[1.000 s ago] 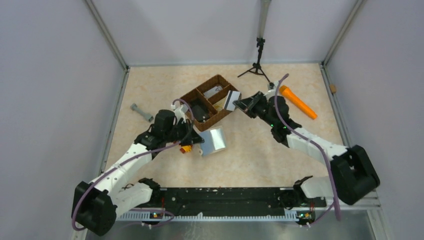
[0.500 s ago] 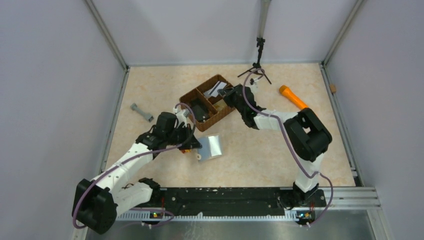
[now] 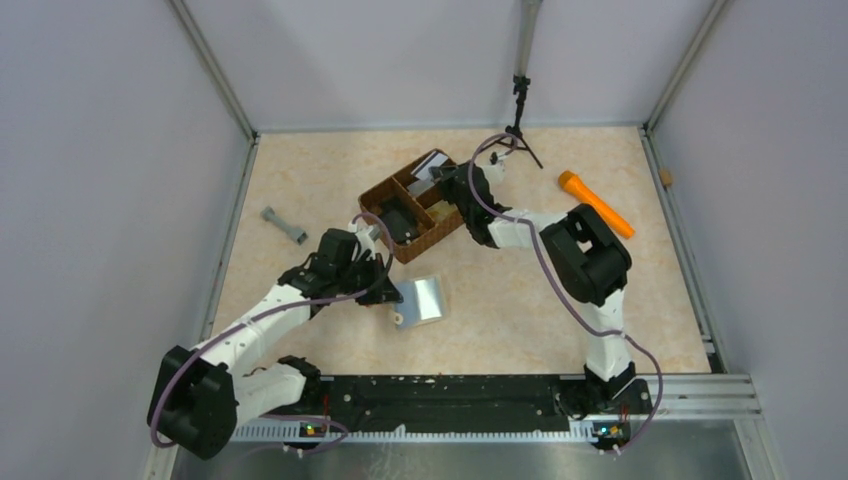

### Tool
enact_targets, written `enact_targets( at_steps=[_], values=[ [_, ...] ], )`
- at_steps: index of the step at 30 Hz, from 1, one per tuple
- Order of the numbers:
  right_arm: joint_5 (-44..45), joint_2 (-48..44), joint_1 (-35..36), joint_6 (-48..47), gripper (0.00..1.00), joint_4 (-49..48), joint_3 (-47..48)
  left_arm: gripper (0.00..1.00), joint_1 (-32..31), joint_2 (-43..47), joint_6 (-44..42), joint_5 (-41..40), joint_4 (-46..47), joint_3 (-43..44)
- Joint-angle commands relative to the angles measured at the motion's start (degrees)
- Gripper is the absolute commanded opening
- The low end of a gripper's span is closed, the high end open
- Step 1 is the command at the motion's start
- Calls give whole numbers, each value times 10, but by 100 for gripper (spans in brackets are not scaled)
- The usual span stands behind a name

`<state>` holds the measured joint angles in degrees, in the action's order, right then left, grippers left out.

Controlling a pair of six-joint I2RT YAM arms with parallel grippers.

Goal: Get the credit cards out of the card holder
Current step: Place the credit card in the storage box.

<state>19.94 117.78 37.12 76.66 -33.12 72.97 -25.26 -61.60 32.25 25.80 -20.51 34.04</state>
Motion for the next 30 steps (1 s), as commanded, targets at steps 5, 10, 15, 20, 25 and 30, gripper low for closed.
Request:
enact_targets(
  at_steps=[5, 10, 15, 20, 25, 30],
  values=[
    [-1, 35, 7, -3, 0, -44, 41, 0, 3, -26, -4, 3, 31, 5],
    [-11, 46, 7, 14, 19, -36, 49, 0, 2, -30, -2, 4, 39, 3],
    [-25, 33, 6, 7, 39, -26, 46, 0, 2, -38, 1, 6, 48, 2],
    [-23, -6, 6, -16, 40, -24, 23, 0, 2, -40, 5, 11, 57, -2],
    [-46, -70, 2, -80, 40, -14, -12, 0, 2, -37, 10, 24, 72, -8],
    [-172, -155, -24, -152, 52, -95, -111, 0, 2, -31, 34, 61, 120, -25]
  ],
)
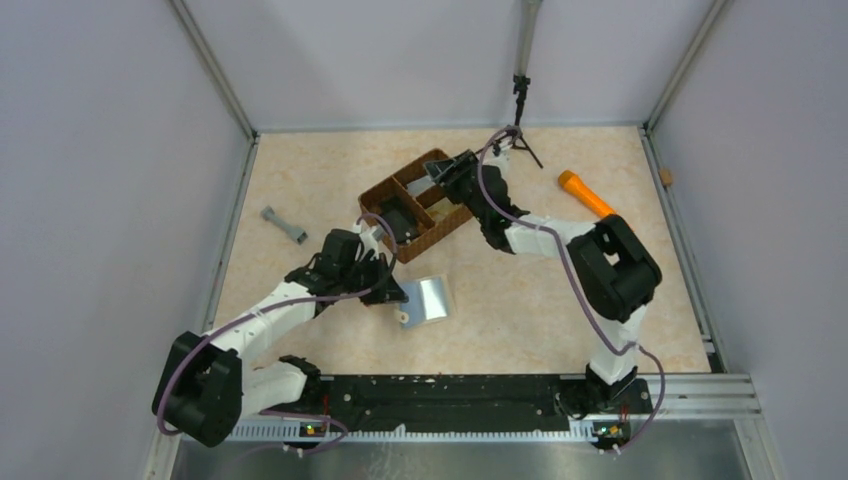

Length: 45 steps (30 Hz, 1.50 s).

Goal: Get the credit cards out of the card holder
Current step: Place the credit card in the storage box, then close the card holder.

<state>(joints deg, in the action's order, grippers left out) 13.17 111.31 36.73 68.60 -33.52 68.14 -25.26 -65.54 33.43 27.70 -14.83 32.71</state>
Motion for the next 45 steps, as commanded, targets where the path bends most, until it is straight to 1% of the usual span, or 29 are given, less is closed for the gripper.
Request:
enact_targets(
  at_steps=[1, 2, 3, 4, 6, 8, 11, 13, 16, 18, 21, 24, 26, 28, 32, 35, 37, 38, 42, 45],
  values=[
    [-143, -104, -30, -71, 58, -122, -90, 0, 2, 10, 29, 53, 77, -16],
    [-174, -116, -41, -70, 60, -138, -116, 0, 2, 12, 37, 64, 91, -21],
    [-197, -130, -50, -68, 60, -142, -136, 0, 2, 14, 47, 74, 107, -26],
    [-222, -146, -58, -68, 60, -132, -156, 0, 3, 14, 54, 80, 116, -30],
    [-238, -186, -68, -92, 60, -102, -198, 0, 2, 14, 67, 94, 134, -35],
    [-232, -240, -70, -128, 60, -53, -230, 0, 2, 13, 81, 108, 152, -39],
    [-234, -318, -80, -177, 60, 31, -267, 0, 2, 15, 123, 146, 223, -54],
    [-242, -369, -91, -209, 59, 114, -280, 0, 2, 17, 165, 169, 274, -65],
    [-212, -426, -100, -251, 57, 236, -291, 0, 1, 19, 231, 199, 366, -82],
    [-177, -457, -101, -278, 55, 290, -303, 0, 2, 19, 270, 213, 420, -91],
    [-137, -492, -105, -305, 53, 347, -319, 0, 1, 18, 305, 223, 461, -90],
    [-104, -521, -107, -314, 53, 387, -335, 0, 1, 20, 321, 223, 474, -84],
    [-103, -539, -112, -312, 53, 390, -355, 0, 1, 21, 328, 225, 476, -77],
    [-122, -556, -115, -318, 51, 380, -372, 0, 1, 23, 337, 228, 482, -73],
    [-262, -583, -116, -341, 49, 324, -390, 0, 1, 25, 342, 221, 483, -66],
    [-377, -600, -117, -322, 50, 249, -409, 0, 0, 16, 354, 224, 501, -59],
    [-433, -606, -116, -299, 50, 196, -420, 0, 0, 8, 370, 228, 529, -59],
    [-456, -605, -116, -291, 51, 180, -420, 0, -1, 1, 378, 229, 542, -58],
    [-527, -584, -115, -282, 51, 167, -399, 0, -6, -17, 413, 230, 600, -58],
    [-554, -582, -113, -252, 51, 115, -404, 0, -11, -30, 433, 231, 638, -55]
  ],
)
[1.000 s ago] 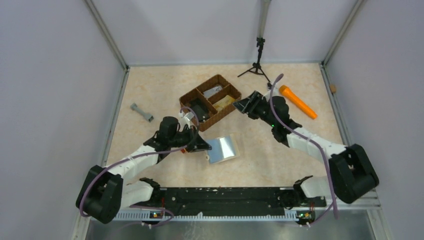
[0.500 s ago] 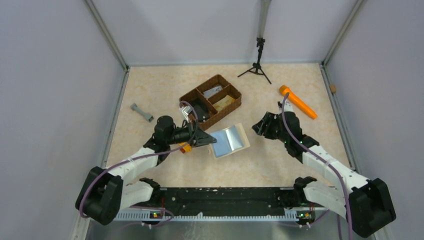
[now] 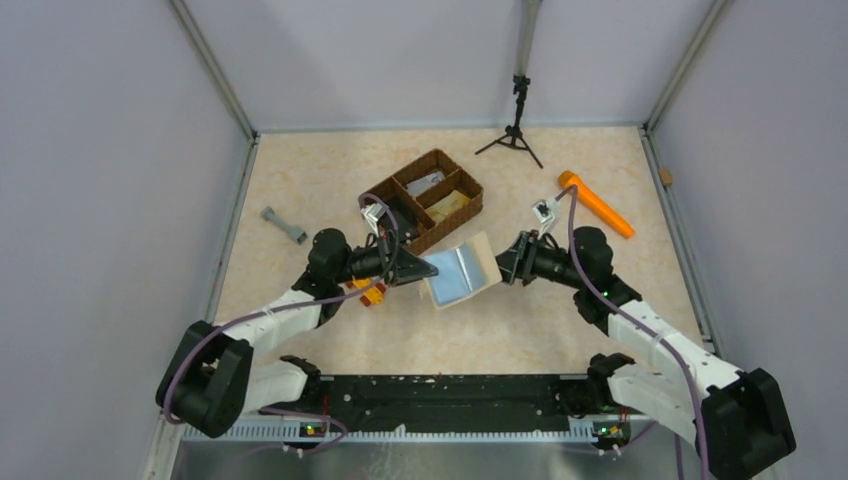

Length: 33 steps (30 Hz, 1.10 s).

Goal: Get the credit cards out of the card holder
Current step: Close the card holder.

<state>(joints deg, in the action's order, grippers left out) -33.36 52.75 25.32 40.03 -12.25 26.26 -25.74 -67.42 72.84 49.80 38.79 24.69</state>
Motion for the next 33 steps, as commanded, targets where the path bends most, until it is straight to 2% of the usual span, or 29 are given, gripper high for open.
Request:
enact_targets(
  at_steps=[1, 6, 15, 20, 23, 28, 30, 33],
  values=[
    [-94, 6, 2, 38, 51, -103, 18, 0, -8, -15, 46, 10, 118, 26],
    [-109, 20, 4, 54, 53, -116, 21, 0, -14, -32, 83, 13, 184, 29],
    [-139, 29, 13, 118, 54, -192, 0, 0, -26, -57, 101, 10, 226, 47],
    [-150, 39, 38, 160, 51, -228, -3, 0, -33, -70, 128, 7, 271, 50],
    [-159, 39, 44, 183, 47, -247, -3, 0, -37, -80, 145, 6, 304, 51],
    [-166, 28, 44, 215, 28, -272, -5, 0, -40, -93, 153, 8, 323, 49],
    [-153, 16, 44, 209, 24, -249, -4, 9, -40, -90, 150, 7, 323, 45],
    [-130, -3, 44, 187, 22, -194, 3, 30, -38, -70, 138, 1, 312, 34]
  ],
)
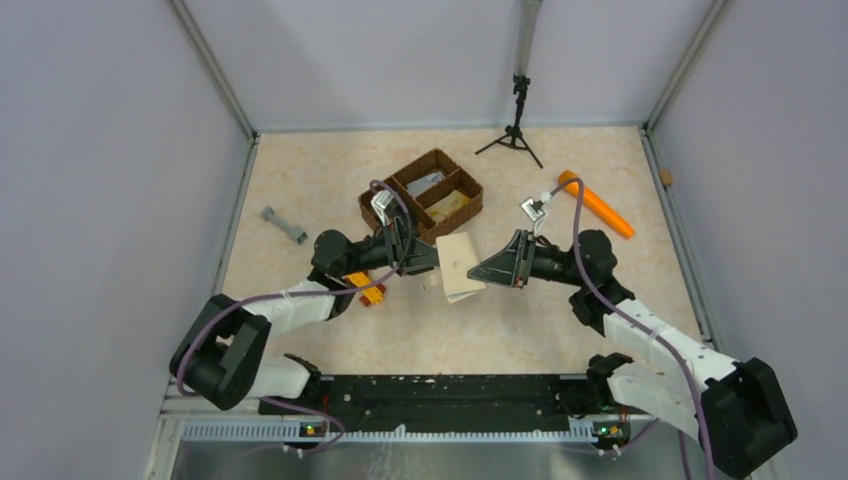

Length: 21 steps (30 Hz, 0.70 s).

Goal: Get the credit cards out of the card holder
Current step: Close the card holder.

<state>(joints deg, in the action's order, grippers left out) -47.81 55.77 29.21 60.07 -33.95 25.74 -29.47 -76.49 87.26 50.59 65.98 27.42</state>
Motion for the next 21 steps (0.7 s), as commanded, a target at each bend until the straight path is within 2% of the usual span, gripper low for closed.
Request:
enact_targets(
  at_steps=[1, 6, 11, 13, 16, 18, 21],
  values=[
    [23, -38, 5, -18, 22, 42, 10, 39, -1, 31, -15, -10, 23, 4],
    [42, -52, 5, -20, 21, 69, 9, 61, 2, 94, -86, -40, -109, 0],
    [54, -60, 5, -14, 21, 78, 8, 86, 6, 155, -116, -67, -139, -16],
    [56, -61, 5, -8, 21, 78, 6, 92, 6, 163, -128, -71, -157, -13],
    [45, -56, 6, -2, 21, 70, 9, 92, -1, 156, -145, -62, -188, 6],
    [45, -55, 12, -1, 21, 71, 11, 90, -12, 148, -169, -68, -228, 23],
    [64, -53, 38, -37, 22, 119, 33, 78, -27, 136, -203, -85, -278, 50]
  ],
)
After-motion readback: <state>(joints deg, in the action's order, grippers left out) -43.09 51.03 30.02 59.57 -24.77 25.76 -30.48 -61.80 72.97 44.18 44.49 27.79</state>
